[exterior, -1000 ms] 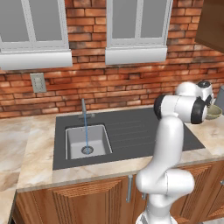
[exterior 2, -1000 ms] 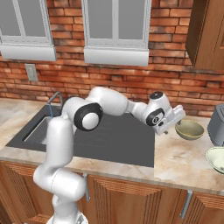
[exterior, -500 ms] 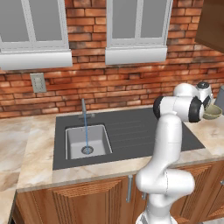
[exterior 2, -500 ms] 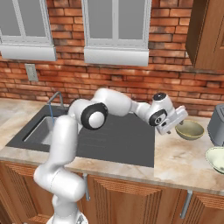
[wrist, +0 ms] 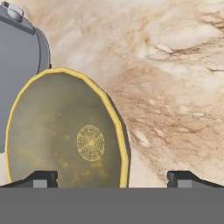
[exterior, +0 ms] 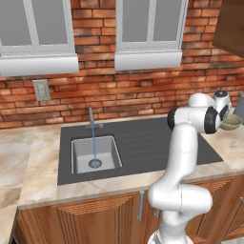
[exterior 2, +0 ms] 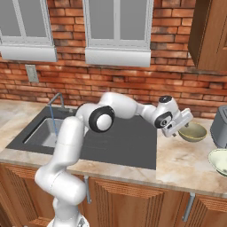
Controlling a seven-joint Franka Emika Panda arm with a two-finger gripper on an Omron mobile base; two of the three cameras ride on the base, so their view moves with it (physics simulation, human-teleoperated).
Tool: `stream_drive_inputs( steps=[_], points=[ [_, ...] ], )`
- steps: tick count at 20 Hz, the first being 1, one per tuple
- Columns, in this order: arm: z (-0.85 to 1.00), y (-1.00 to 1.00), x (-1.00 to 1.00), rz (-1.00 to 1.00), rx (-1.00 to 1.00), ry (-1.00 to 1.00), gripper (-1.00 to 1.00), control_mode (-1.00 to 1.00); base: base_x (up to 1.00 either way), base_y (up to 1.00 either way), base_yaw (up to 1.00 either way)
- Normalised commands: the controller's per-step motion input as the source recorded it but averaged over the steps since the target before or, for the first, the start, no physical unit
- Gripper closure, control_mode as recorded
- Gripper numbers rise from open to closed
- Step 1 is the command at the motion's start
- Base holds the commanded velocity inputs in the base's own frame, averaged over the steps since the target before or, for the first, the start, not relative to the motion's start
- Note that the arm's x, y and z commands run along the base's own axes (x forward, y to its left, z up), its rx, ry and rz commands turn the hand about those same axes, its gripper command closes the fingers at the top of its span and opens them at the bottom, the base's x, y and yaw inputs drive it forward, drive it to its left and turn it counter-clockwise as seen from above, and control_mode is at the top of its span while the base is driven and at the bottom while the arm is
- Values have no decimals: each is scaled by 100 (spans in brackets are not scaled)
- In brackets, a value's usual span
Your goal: Rinse each bowl for a few seconds and place them down in the sink or on the counter.
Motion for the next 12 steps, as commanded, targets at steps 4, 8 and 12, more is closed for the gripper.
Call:
stream_drive_inputs(
  steps=[4,8,12],
  points=[
    [-10,-13,18,0,0,2,-100,-100,0,0,0],
    [-12,-10,15,0,0,2,-100,-100,0,0,0],
    [-14,-8,13,0,0,2,-100,-100,0,0,0]
  ],
)
